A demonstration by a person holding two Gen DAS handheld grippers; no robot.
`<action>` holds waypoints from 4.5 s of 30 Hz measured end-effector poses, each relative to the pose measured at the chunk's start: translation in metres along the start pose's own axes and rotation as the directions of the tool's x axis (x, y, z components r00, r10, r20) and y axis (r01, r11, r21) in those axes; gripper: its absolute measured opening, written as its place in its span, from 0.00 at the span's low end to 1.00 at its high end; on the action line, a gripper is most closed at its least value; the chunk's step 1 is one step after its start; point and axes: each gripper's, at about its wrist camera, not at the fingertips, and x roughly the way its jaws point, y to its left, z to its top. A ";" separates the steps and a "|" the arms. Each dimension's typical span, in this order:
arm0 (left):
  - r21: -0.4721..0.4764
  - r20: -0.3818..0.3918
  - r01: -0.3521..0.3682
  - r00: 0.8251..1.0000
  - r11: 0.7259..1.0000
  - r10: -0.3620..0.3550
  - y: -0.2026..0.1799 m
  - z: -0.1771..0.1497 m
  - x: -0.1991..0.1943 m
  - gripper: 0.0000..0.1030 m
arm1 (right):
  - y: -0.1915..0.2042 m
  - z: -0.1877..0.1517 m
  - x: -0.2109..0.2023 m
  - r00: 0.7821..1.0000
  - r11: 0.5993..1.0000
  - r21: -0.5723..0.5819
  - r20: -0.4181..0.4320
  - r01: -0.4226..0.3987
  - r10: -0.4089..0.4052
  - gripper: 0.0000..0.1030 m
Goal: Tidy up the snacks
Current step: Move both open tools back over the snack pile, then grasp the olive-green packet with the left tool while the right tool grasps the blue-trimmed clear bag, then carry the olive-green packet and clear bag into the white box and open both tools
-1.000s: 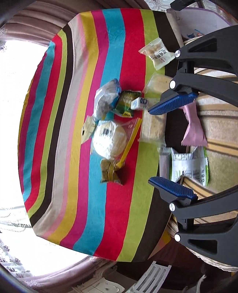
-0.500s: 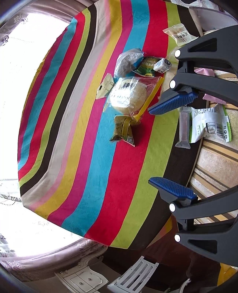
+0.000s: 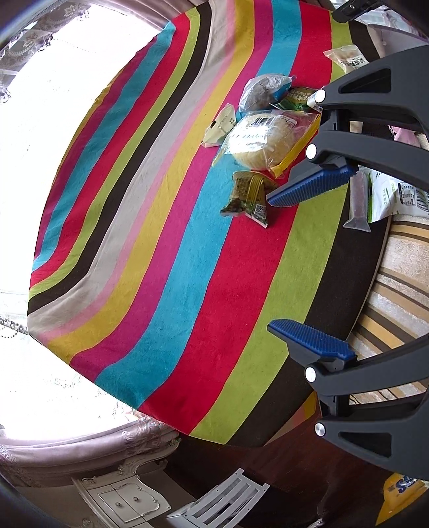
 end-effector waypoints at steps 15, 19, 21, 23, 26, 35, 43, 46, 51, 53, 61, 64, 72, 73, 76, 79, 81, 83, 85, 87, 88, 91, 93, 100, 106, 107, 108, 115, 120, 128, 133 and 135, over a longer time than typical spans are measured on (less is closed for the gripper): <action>-0.068 -0.116 0.271 0.954 0.960 -0.277 -0.008 0.013 0.045 0.62 | 0.043 0.031 0.044 0.998 0.996 -0.083 -0.052 -0.042 0.037 0.88; -0.155 -0.160 0.374 0.904 0.914 -0.397 -0.006 0.016 0.055 0.56 | 0.064 0.040 0.057 0.995 0.984 -0.163 -0.070 -0.075 0.064 0.89; -0.276 -0.186 0.428 0.855 0.860 -0.485 0.002 0.015 0.065 0.55 | 0.073 0.044 0.065 0.993 0.977 -0.191 -0.083 -0.093 0.078 0.89; -0.316 -0.176 0.441 0.842 0.840 -0.509 0.005 0.018 0.068 0.55 | 0.082 0.048 0.071 0.992 0.971 -0.217 -0.088 -0.103 0.086 0.89; -0.411 -0.182 0.472 0.796 0.780 -0.577 0.010 0.015 0.077 0.56 | 0.096 0.050 0.081 0.992 0.957 -0.268 -0.095 -0.109 0.086 0.89; -0.527 -0.186 0.450 0.767 0.721 -0.615 0.006 0.012 0.100 0.57 | 0.109 0.058 0.114 0.988 0.948 -0.297 -0.138 -0.112 0.073 0.89; -0.445 -0.187 0.384 0.843 0.809 -0.504 -0.005 0.027 0.110 0.56 | 0.111 0.059 0.132 0.983 0.952 -0.278 -0.161 -0.128 0.085 0.89; -0.377 -0.193 0.351 0.875 0.857 -0.443 -0.013 0.033 0.109 0.55 | 0.112 0.056 0.135 0.981 0.949 -0.286 -0.171 -0.133 0.086 0.86; -0.182 -0.216 0.236 0.937 0.955 -0.273 -0.038 0.038 0.109 0.39 | 0.112 0.052 0.139 0.976 0.948 -0.277 -0.192 -0.156 0.105 0.65; -0.117 -0.211 0.217 0.948 0.969 -0.238 -0.044 0.037 0.107 0.39 | 0.112 0.051 0.137 0.977 0.945 -0.283 -0.184 -0.161 0.112 0.62; -0.037 -0.124 0.152 0.980 0.988 -0.156 -0.043 0.034 0.085 0.37 | 0.100 0.048 0.118 0.982 0.953 -0.250 -0.121 -0.172 0.145 0.56; -0.026 -0.081 0.139 0.987 0.990 -0.141 -0.041 0.032 0.072 0.37 | 0.091 0.049 0.107 0.980 0.957 -0.218 -0.092 -0.193 0.177 0.48; -0.010 -0.043 0.140 0.989 0.990 -0.140 -0.042 0.018 0.049 0.37 | 0.060 0.050 0.085 0.966 0.957 -0.131 -0.054 -0.258 0.253 0.17; -0.010 -0.044 0.143 0.989 0.990 -0.143 -0.044 0.017 0.048 0.37 | 0.058 0.049 0.085 0.967 0.959 -0.127 -0.059 -0.253 0.247 0.28; -0.003 -0.043 0.151 0.988 0.989 -0.151 -0.047 0.013 0.043 0.37 | 0.047 0.051 0.083 0.981 0.978 -0.082 -0.029 -0.193 0.191 0.81; 0.007 -0.045 0.160 0.986 0.987 -0.160 -0.050 0.008 0.037 0.37 | 0.044 0.052 0.090 0.979 0.977 -0.083 -0.061 -0.197 0.193 0.81; 0.015 -0.048 0.167 0.985 0.986 -0.166 -0.051 0.004 0.035 0.37 | 0.048 0.050 0.094 0.981 0.974 -0.125 -0.081 -0.188 0.179 0.81; 0.022 -0.048 0.168 0.985 0.986 -0.167 -0.053 0.000 0.032 0.37 | 0.055 0.051 0.102 0.978 0.969 -0.159 -0.116 -0.190 0.172 0.81; 0.033 -0.045 0.168 0.985 0.985 -0.166 -0.055 -0.002 0.028 0.37 | 0.056 0.054 0.109 0.973 0.967 -0.145 -0.136 -0.208 0.189 0.81; 0.048 -0.038 0.166 0.986 0.985 -0.164 -0.058 -0.005 0.024 0.37 | 0.057 0.056 0.119 0.958 0.962 -0.113 -0.173 -0.250 0.229 0.81; 0.057 -0.033 0.165 0.986 0.985 -0.163 -0.060 -0.006 0.021 0.37 | 0.057 0.057 0.125 0.954 0.961 -0.106 -0.194 -0.254 0.230 0.81; 0.092 -0.015 0.159 0.987 0.983 -0.158 -0.068 -0.010 0.014 0.37 | 0.056 0.055 0.138 0.940 0.957 -0.087 -0.231 -0.276 0.250 0.67; 0.115 0.001 0.150 0.989 0.982 -0.151 -0.073 -0.013 0.009 0.37 | 0.055 0.052 0.138 0.929 0.949 -0.067 -0.236 -0.307 0.284 0.58; 0.179 0.016 0.153 0.987 0.972 -0.159 -0.099 -0.022 -0.003 0.37 | 0.045 0.052 0.117 0.946 0.952 -0.053 -0.140 -0.302 0.293 0.51; 0.238 0.007 0.185 0.981 0.953 -0.192 -0.128 -0.037 -0.016 0.37 | 0.024 0.048 0.080 0.961 0.961 -0.036 -0.044 -0.276 0.274 0.51; 0.250 0.004 0.193 0.980 0.949 -0.200 -0.135 -0.040 -0.018 0.37 | 0.021 0.046 0.073 0.962 0.962 -0.040 -0.033 -0.271 0.270 0.51; 0.261 -0.001 0.202 0.978 0.944 -0.209 -0.141 -0.043 -0.021 0.37 | 0.016 0.043 0.067 0.964 0.963 -0.039 -0.024 -0.267 0.266 0.51; 0.346 -0.054 0.284 0.958 0.894 -0.283 -0.193 -0.075 -0.039 0.37 | -0.021 0.019 0.016 0.975 0.976 -0.023 0.032 -0.218 0.219 0.51; 0.432 -0.087 0.340 0.938 0.835 -0.336 -0.229 -0.108 -0.061 0.37 | -0.064 -0.007 -0.018 0.991 0.992 0.005 0.054 -0.124 0.124 0.51; 0.497 -0.220 0.463 0.885 0.734 -0.410 -0.275 -0.155 -0.079 0.37 | -0.123 -0.046 -0.049 0.998 0.997 0.070 0.058 0.022 -0.026 0.51; 0.490 -0.315 0.529 0.849 0.693 -0.425 -0.295 -0.179 -0.074 0.37 | -0.151 -0.068 -0.056 0.990 0.986 0.111 0.046 0.126 -0.132 0.51; 0.482 -0.346 0.552 0.833 0.681 -0.431 -0.302 -0.184 -0.071 0.37 | -0.163 -0.073 -0.058 0.984 0.978 0.129 0.041 0.164 -0.171 0.51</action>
